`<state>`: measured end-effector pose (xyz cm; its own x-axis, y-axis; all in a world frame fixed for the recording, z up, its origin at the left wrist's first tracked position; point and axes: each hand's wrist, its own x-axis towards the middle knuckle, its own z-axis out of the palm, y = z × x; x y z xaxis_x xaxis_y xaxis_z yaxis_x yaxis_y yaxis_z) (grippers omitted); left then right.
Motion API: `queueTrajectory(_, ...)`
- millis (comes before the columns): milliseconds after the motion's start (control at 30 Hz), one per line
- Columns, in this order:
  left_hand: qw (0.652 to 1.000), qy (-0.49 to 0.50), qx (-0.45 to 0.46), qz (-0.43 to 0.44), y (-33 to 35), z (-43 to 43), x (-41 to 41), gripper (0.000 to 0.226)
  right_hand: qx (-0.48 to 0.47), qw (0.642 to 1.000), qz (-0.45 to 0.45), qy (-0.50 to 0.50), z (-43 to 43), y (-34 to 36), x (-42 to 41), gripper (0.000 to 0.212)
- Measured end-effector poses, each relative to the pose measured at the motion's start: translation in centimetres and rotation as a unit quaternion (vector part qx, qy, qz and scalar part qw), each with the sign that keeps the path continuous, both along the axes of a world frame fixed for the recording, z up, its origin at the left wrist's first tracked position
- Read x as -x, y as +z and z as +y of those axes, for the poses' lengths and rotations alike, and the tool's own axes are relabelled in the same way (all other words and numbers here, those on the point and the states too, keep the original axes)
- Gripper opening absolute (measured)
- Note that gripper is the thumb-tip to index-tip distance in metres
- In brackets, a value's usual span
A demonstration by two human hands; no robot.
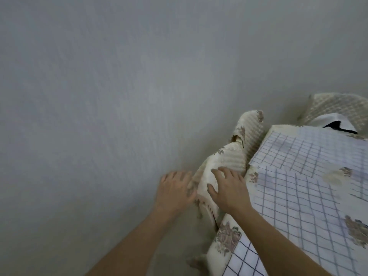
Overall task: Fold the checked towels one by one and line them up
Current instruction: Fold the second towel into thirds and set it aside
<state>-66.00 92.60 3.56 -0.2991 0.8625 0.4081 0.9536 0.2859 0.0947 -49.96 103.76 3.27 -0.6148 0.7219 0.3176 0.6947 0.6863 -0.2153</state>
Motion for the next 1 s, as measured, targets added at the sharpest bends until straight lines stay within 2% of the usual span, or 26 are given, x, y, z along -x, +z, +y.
queueTrajectory(100,0.999,0.044,0.025,0.003,0.0,-1.8,3.0,0.059,-0.007,0.999,-0.013,0.041,-0.3,0.0,3.3,0.046)
queueTrajectory(200,0.997,0.066,0.03,0.009,-0.6,-2.8,5.6,0.06,0.003,0.997,-0.024,0.069,-0.6,-0.2,6.1,0.046)
queueTrajectory(400,0.996,0.062,0.066,-0.019,-1.9,-1.4,11.3,0.069,0.007,0.996,-0.048,0.071,0.9,-1.9,11.7,0.051)
queueTrajectory(733,0.997,-0.052,0.06,-0.017,-3.4,8.6,23.6,0.065,0.028,0.996,-0.074,-0.039,7.2,-2.9,21.7,0.05)
queueTrajectory(900,0.988,-0.114,0.105,-0.003,-3.6,14.0,26.7,0.061,0.042,0.989,-0.089,-0.112,9.5,-3.1,21.8,0.048)
queueTrajectory(1000,0.979,-0.149,0.137,0.034,-3.9,17.2,27.1,0.059,0.044,0.983,-0.095,-0.152,11.1,-2.9,21.2,0.049)
